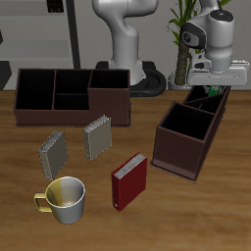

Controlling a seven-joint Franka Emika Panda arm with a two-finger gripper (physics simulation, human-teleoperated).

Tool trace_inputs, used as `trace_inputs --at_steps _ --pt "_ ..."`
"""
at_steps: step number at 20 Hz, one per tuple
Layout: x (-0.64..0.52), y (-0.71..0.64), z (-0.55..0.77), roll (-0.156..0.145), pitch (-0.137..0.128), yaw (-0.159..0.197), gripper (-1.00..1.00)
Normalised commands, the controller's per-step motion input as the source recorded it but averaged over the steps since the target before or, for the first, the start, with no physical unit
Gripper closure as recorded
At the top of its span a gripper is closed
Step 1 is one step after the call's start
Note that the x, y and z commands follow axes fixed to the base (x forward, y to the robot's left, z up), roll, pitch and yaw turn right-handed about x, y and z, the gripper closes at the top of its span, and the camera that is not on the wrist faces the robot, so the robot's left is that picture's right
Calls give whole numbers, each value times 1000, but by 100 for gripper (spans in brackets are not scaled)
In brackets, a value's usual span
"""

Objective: Place the green book into the left desk caddy's left compartment

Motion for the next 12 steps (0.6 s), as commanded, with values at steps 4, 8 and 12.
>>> trace_inputs --at_steps 4,8,12 --pt "-10 -12 24 -7 3 -12 -100" --pt "23 -20 46 -7 1 -15 -100" --pt "5 -14 69 2 -7 4 -100"
